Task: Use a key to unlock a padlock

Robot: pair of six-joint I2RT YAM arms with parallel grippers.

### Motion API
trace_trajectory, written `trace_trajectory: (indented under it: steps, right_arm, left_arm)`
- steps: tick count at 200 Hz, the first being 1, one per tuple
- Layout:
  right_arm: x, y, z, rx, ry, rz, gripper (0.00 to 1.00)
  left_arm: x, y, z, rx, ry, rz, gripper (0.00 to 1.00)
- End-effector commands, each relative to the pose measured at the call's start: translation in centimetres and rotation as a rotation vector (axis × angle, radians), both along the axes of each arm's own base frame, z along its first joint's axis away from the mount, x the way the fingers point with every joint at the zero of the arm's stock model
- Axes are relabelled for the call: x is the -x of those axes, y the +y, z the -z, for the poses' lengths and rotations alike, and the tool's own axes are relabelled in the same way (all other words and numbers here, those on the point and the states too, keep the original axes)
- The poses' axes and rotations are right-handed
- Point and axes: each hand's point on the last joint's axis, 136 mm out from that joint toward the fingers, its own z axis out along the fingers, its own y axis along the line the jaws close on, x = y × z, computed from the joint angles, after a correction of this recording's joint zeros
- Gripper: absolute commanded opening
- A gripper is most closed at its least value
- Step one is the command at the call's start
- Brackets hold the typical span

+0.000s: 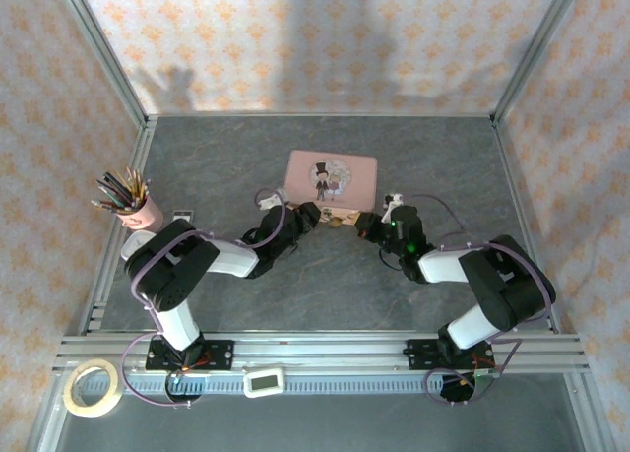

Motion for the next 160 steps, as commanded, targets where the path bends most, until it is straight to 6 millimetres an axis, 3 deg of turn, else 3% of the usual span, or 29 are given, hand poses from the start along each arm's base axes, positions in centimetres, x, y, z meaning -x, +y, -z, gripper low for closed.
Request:
trace_trajectory:
  steps: [1, 37, 41, 50, 98, 116, 119, 133, 160]
  right_arm:
    - [-0.5, -0.6, -0.6, 0.026, -0.041, 0.026, 0.00]
    - [-0.7, -0.5, -0.6, 0.030, -0.043, 0.023, 0.00]
    - [-0.7, -0.5, -0.6, 0.029, -0.042, 0.023, 0.00]
    - [-0.7, -0.4, -0.5, 0.032, -0.042, 0.021, 0.00]
    - [-1.2, -1.6, -0.2, 0.120, -0.055, 0.057, 0.00]
    - [-1.5, -2.3, -0.9, 0.154, -0.077, 0.079, 0.00]
    - [-1.5, -2.4, -1.1, 0.158, -0.081, 0.084, 0.00]
    - [-1.6, -3.3, -1.6, 0.177, -0.096, 0.113, 0.00]
    - [-1.8, -5.3, -2.4, 0.199, -0.107, 0.175, 0.00]
  left_arm:
    - [-1.0, -1.9, -1.0, 0.094, -0.042, 0.024, 0.37]
    - [-1.9, -4.6, -3.6, 0.201, -0.134, 0.080, 0.34]
    - [-2.1, -4.9, -2.7, 0.192, -0.121, 0.084, 0.34]
    - [-2.4, -5.3, -2.7, 0.195, -0.130, 0.090, 0.34]
    - [-3.7, -3.2, -2.7, 0.156, -0.158, 0.050, 0.36]
    - [-3.1, -3.4, -2.2, 0.087, -0.136, 0.075, 0.37]
    - [-2.9, -3.5, -3.3, 0.086, -0.150, 0.078, 0.38]
    - [-1.9, -3.8, -3.1, 0.020, -0.124, 0.069, 0.40]
    - [-0.7, -4.8, -1.2, -0.107, -0.028, 0.043, 0.48]
